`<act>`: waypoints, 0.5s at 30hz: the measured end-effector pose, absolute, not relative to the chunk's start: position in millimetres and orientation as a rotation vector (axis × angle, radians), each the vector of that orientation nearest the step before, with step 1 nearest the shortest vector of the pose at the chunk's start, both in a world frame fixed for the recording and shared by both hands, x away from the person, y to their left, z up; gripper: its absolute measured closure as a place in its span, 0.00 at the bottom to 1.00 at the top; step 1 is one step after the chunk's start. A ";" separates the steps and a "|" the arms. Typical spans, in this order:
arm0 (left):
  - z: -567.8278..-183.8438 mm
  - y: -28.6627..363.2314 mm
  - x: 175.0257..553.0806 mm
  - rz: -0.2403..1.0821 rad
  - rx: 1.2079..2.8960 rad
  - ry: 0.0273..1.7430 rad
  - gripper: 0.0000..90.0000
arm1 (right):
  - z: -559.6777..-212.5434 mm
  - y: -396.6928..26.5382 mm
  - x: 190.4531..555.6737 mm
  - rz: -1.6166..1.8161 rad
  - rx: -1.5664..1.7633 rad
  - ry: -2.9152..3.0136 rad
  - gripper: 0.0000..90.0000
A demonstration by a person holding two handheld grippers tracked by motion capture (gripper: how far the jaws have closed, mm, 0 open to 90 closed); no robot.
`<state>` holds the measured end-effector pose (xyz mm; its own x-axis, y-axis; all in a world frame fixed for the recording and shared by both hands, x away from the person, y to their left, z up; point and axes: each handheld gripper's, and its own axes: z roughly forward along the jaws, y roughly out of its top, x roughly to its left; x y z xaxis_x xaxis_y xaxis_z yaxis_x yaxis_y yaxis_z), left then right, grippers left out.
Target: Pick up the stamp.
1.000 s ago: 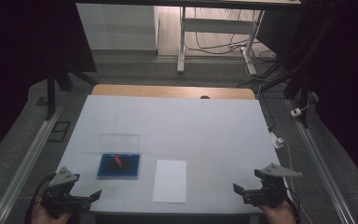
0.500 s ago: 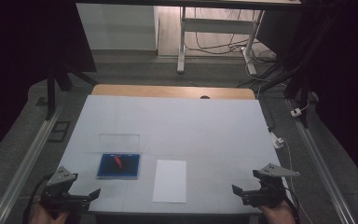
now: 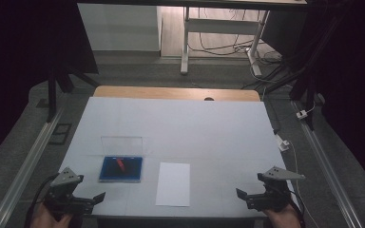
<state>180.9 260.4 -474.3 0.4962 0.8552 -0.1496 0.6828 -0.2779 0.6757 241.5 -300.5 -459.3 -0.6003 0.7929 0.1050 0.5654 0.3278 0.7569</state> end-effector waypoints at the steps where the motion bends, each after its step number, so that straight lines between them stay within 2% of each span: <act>1: -473.9 260.1 181.8 0.316 2.040 1.253 0.00 | -459.2 -300.1 241.4 1.138 1.221 2.313 0.00; 15: -473.2 250.8 199.5 0.327 2.046 1.166 0.00 | -459.2 -300.0 241.5 1.135 1.217 2.320 0.00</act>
<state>199.5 250.8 -473.2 0.5530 0.8220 -0.1357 0.6317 -0.3075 0.7117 241.5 -300.0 -459.2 -0.6032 0.7910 0.1024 0.5664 0.3345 0.7532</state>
